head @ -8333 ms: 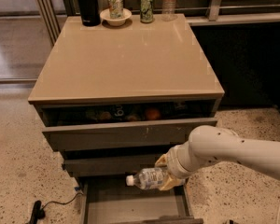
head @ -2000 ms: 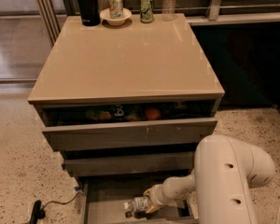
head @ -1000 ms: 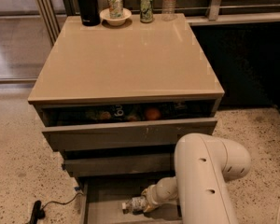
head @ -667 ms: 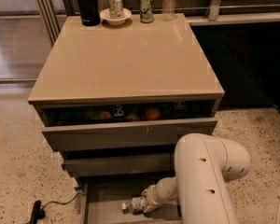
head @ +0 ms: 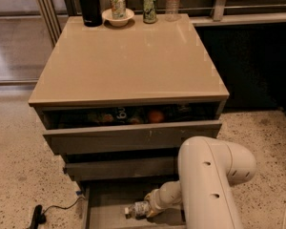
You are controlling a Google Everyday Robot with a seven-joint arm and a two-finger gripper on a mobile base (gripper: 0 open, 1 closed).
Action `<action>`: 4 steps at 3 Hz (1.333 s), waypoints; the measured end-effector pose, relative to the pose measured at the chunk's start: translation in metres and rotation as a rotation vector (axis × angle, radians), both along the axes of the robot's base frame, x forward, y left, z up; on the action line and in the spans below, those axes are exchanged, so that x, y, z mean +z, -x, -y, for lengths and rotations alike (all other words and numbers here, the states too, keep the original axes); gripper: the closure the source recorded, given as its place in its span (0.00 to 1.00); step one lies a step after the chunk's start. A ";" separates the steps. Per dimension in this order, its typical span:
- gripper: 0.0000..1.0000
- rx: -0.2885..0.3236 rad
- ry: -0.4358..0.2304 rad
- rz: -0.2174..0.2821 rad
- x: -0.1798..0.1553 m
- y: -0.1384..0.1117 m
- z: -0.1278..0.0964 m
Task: Place blue plastic bottle into bottom drawer
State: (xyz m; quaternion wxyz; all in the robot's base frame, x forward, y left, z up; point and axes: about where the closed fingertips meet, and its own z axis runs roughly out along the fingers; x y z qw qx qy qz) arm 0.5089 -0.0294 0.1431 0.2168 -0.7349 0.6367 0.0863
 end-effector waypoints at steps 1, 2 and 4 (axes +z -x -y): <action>0.36 0.000 0.000 0.000 0.000 0.000 0.000; 0.13 0.000 0.000 0.000 0.000 0.000 0.000; 0.00 0.000 0.000 0.000 0.000 0.000 0.000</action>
Offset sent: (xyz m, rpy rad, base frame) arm 0.0000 0.0000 0.0000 0.0000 0.0000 0.0000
